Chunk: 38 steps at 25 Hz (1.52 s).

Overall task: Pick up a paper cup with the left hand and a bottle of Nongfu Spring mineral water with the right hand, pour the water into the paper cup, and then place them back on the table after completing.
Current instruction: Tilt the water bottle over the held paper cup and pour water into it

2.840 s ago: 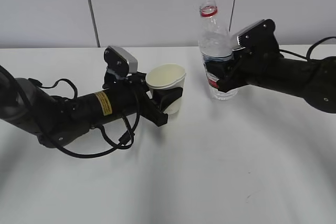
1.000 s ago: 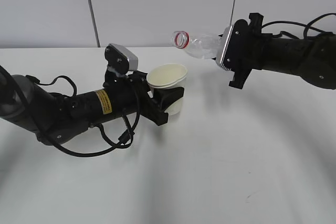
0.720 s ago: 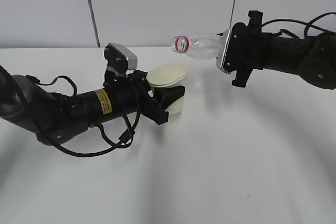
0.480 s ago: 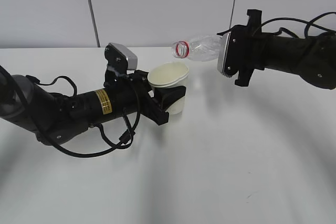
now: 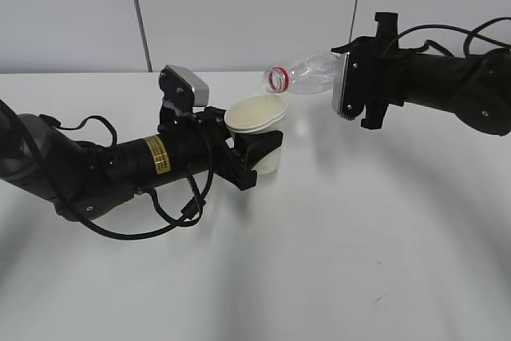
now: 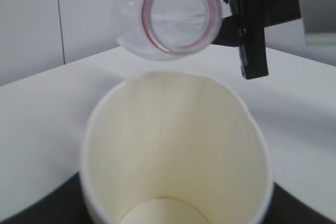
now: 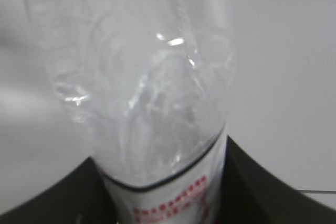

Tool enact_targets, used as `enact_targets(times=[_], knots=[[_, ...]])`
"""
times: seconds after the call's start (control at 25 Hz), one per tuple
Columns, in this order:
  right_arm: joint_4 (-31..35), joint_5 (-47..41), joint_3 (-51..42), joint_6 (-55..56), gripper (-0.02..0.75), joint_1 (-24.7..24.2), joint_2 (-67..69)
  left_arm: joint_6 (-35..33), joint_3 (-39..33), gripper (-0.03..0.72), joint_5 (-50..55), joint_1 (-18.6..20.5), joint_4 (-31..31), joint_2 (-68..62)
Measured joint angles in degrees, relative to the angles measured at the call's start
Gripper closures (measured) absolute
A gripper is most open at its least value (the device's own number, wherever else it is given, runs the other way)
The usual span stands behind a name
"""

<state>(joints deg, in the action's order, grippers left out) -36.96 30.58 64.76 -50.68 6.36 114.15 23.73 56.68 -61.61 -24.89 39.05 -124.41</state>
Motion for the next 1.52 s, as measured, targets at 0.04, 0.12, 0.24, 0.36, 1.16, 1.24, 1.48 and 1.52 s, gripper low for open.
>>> enact_targets(times=[0.04,0.12,0.24,0.36,1.16,1.24,1.48,1.52], knots=[[0.2,0.0,0.1,-0.2,0.396,0.0,0.0,0.0,0.0,0.307,0.0,0.0,0.0,0.0],[0.4,0.0,0.3,-1.3,0.396,0.0,0.0,0.0,0.0,0.307,0.0,0.0,0.0,0.0],[0.5,0.0,0.6,-2.0,0.396,0.0,0.0,0.0,0.0,0.307,0.0,0.0,0.0,0.0],[0.6,0.0,1.1,-2.4,0.396,0.0,0.0,0.0,0.0,0.307,0.0,0.0,0.0,0.0],[5.1,1.8,1.4,-11.2,0.397,0.0,0.0,0.0,0.0,0.307,0.0,0.0,0.1,0.0],[5.1,1.8,1.4,-11.6,0.397,0.0,0.0,0.0,0.0,0.307,0.0,0.0,0.1,0.0],[5.2,1.8,1.4,-12.3,0.397,0.0,0.0,0.0,0.0,0.307,0.0,0.0,0.1,0.0],[5.2,1.9,1.4,-12.4,0.397,0.0,0.0,0.0,0.0,0.307,0.0,0.0,0.1,0.0]])
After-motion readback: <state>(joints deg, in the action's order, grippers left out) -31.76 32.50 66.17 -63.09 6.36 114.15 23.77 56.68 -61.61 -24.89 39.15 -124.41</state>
